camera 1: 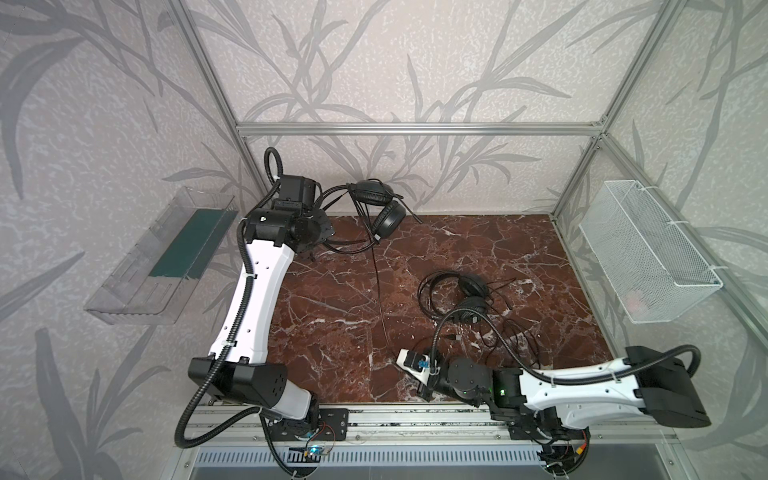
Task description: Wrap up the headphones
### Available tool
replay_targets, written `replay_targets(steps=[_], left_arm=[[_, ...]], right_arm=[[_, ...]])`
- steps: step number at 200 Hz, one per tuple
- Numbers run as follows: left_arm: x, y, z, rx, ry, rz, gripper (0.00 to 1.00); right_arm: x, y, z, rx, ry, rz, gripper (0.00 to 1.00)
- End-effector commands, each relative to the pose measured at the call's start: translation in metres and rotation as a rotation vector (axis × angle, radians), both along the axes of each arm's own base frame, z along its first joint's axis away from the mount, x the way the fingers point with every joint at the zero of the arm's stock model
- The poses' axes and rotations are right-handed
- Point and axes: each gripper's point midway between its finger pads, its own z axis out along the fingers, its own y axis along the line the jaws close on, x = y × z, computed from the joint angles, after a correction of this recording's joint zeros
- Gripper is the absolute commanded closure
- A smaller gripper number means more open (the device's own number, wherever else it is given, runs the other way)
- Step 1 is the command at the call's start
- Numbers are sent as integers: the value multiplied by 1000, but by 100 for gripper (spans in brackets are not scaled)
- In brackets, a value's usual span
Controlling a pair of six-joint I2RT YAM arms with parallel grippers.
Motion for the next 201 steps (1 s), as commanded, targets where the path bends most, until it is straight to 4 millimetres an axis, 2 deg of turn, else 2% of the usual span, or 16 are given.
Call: replay_targets(steps=[1, 31, 71, 98, 125, 139, 165, 201], left_arm=[[22, 2, 8, -35, -84, 34, 100], [31, -7, -19, -62, -27, 10, 100], [26, -30, -54, -27, 60, -60, 100], [14, -42, -82, 28, 117, -93, 100], [-1, -47, -108, 41, 175, -116, 100], [-8, -50, -116, 40, 192, -132, 100], [-23, -55, -117, 52, 194, -166, 100], [-43, -61, -127, 76, 220, -217, 100]], right_arm=[[-13, -16, 5, -152, -46, 54, 100], [-22, -21, 37, -186, -119, 107, 100], [-4, -21, 81, -255, -327, 56, 100], [15, -19, 129, -341, -512, -17, 100], [28, -18, 175, -353, -686, -87, 100], [36, -15, 189, -395, -792, -130, 100], [58, -9, 209, -459, -946, -221, 100], [88, 1, 249, -404, -989, -315, 100]])
